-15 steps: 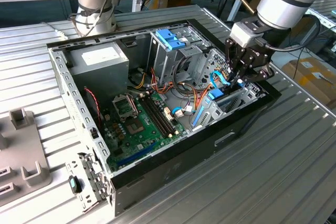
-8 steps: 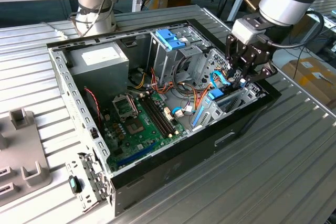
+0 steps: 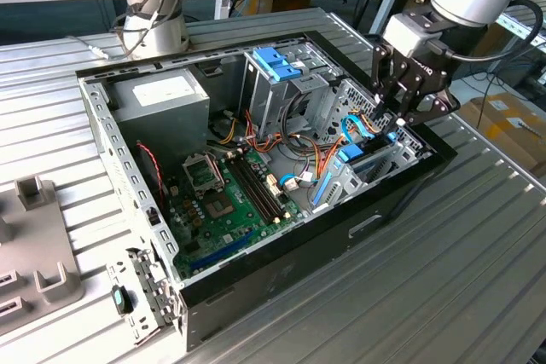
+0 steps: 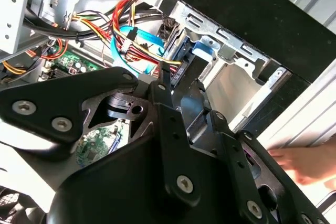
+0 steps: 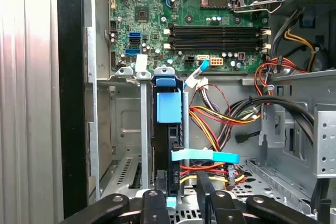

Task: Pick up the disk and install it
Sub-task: 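Insert the second disk wire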

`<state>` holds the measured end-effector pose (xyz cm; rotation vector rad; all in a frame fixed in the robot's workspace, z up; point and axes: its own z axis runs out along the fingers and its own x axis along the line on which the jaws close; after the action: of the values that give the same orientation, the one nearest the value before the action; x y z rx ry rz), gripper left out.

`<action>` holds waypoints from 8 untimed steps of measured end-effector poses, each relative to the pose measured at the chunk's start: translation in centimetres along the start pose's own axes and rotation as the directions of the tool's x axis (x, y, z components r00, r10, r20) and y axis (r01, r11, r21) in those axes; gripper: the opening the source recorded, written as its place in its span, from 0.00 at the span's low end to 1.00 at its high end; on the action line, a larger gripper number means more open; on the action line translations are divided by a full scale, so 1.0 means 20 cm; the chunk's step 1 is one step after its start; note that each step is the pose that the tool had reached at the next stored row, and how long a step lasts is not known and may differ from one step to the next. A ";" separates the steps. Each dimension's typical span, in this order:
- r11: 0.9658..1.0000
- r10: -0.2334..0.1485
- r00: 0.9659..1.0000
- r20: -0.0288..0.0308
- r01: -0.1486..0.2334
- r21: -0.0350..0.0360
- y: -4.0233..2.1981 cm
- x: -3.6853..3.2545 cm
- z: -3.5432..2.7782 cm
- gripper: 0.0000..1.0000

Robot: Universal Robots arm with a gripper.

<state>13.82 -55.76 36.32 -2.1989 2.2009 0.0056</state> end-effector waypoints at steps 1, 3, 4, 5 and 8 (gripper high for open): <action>1.000 0.000 1.000 0.000 0.000 0.000 0.000 0.000 -0.001 0.36; 1.000 0.000 1.000 0.000 0.000 0.000 0.003 0.000 -0.002 0.36; 1.000 0.000 1.000 -0.001 0.000 0.000 0.015 0.000 -0.002 0.36; 1.000 0.000 1.000 0.000 0.000 0.000 0.027 0.000 -0.002 0.36; 1.000 0.000 1.000 0.000 0.000 0.000 0.094 0.000 -0.003 0.36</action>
<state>11.94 -55.76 36.35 -2.1991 2.2010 0.0051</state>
